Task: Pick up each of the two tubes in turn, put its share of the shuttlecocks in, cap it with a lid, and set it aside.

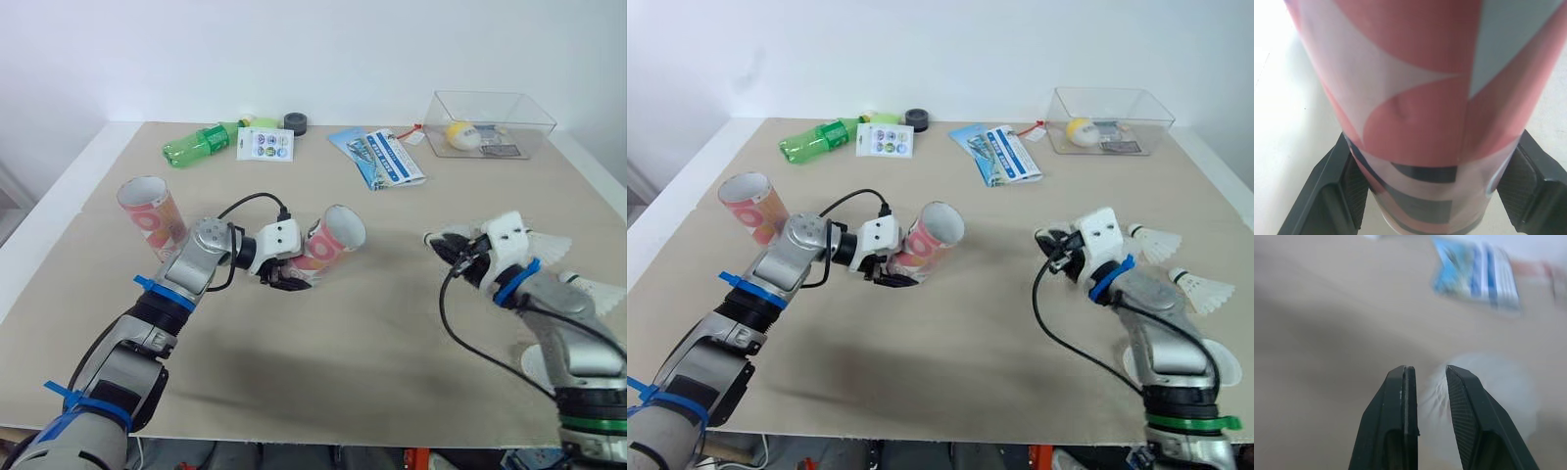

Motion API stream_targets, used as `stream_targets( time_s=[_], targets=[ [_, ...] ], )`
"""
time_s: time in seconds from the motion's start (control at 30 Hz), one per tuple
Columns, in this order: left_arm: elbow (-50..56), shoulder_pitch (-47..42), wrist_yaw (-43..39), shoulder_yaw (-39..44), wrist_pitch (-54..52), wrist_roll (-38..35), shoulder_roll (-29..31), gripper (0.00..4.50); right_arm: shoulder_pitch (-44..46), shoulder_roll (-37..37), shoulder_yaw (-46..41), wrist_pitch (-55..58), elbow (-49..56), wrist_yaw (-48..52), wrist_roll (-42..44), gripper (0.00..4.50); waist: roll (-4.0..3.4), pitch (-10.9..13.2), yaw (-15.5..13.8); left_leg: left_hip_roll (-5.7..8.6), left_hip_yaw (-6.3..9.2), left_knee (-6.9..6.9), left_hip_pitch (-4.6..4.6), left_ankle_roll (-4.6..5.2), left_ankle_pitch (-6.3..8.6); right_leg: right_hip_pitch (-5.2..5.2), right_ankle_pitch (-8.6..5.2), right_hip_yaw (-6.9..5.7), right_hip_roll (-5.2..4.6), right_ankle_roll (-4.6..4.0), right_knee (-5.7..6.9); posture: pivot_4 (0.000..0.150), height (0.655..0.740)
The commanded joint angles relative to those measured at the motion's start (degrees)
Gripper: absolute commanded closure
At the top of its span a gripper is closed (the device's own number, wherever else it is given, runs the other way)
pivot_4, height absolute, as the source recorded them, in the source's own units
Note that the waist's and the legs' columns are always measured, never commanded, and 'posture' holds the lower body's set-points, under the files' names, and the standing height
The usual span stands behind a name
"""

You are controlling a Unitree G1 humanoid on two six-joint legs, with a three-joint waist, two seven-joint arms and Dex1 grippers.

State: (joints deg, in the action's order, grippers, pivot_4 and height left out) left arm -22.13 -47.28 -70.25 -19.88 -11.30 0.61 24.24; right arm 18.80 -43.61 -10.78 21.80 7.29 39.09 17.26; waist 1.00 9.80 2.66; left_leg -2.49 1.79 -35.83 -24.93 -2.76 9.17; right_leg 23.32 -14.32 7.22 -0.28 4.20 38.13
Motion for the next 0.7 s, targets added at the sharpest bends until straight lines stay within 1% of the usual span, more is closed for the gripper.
stream_targets(
  time_s=[0.03,0.1,0.23,0.27,0.3,0.4,0.47,0.6,0.67,0.7],
  targets=[
    [0.4,-0.9,-0.8,-0.2,-0.4,-0.6,-0.7,1.41,3.3,-3.5,-0.4,0.0,2.2,4.3,1.1,3.29,0.01,0.0,0.0,0.0,0.01,0.02,0.0,0.0,0.0,0.01,-0.01,-0.01,0.0,-0.02,-0.01,0.15,0.74],
    [0.3,-0.9,-0.9,-0.2,-0.5,-0.6,-0.8,1.41,3.4,-3.8,-0.4,1.8,1.8,4.6,1.6,3.29,0.09,0.0,-0.1,-0.01,0.06,0.06,0.0,0.0,0.0,-0.01,-0.05,-0.06,0.0,-0.02,-0.02,0.15,0.74],
    [1.5,-0.4,-0.6,0.0,-1.4,-0.9,-1.0,1.41,2.0,-2.2,-1.3,6.2,1.1,1.0,0.9,3.29,0.09,0.0,-0.2,0.05,0.09,0.08,-0.09,0.0,0.0,0.01,-0.07,-0.08,-0.08,0.08,-0.04,0.15,0.74],
    [1.8,-0.1,-0.6,-0.1,-1.5,-0.9,-0.9,1.46,2.0,-1.6,-1.4,6.6,1.7,0.5,1.1,2.77,0.08,0.0,-0.2,0.06,0.08,0.08,-0.1,0.0,0.0,0.03,-0.06,-0.06,-0.09,0.09,-0.05,0.15,0.74],
    [2.1,0.1,-0.7,-0.1,-1.7,-1.0,-0.7,1.46,1.8,-1.2,-1.5,8.6,3.2,0.3,2.3,2.53,0.08,0.0,-0.1,0.07,0.07,0.08,-0.1,0.0,0.0,0.04,-0.04,-0.05,-0.1,0.12,-0.04,0.15,0.74],
    [2.5,0.7,-0.8,-0.1,-1.8,-0.9,0.0,1.46,0.1,0.6,-2.1,14.8,9.7,1.3,8.1,0.95,0.08,0.0,-0.1,0.05,0.09,0.08,-0.1,0.0,0.0,0.05,-0.03,-0.07,-0.08,0.11,-0.03,0.15,0.74],
    [3.0,1.0,-0.9,0.0,-2.1,-1.1,0.4,1.46,-2.2,1.0,-3.0,18.3,14.2,2.0,12.2,0.08,0.08,0.0,-0.1,0.04,0.12,0.11,-0.1,0.0,0.0,0.05,-0.03,-0.09,-0.07,0.13,-0.03,0.15,0.74],
    [3.4,1.4,-1.1,-0.2,-2.3,-1.0,0.9,1.46,-5.8,1.0,-5.3,24.1,20.3,3.8,21.0,0.08,0.08,0.0,-0.1,0.05,0.14,0.17,-0.12,0.0,0.02,0.05,-0.06,-0.12,-0.08,0.2,-0.04,0.15,0.74],
    [3.6,1.5,-1.1,-0.2,-2.4,-1.1,0.9,1.46,-7.3,1.4,-5.6,27.6,21.5,3.1,24.5,0.08,0.08,0.0,0.0,0.04,0.14,0.17,-0.1,0.01,0.02,0.05,-0.06,-0.12,-0.08,0.19,-0.03,0.15,0.74],
    [3.7,1.4,-1.1,-0.2,-2.6,-1.3,0.8,1.46,-8.3,2.1,-5.0,28.5,21.2,2.0,24.6,0.08,0.1,0.0,0.0,0.03,0.14,0.17,-0.08,0.01,0.02,0.05,-0.07,-0.12,-0.07,0.15,-0.03,0.15,0.74]
  ],
)
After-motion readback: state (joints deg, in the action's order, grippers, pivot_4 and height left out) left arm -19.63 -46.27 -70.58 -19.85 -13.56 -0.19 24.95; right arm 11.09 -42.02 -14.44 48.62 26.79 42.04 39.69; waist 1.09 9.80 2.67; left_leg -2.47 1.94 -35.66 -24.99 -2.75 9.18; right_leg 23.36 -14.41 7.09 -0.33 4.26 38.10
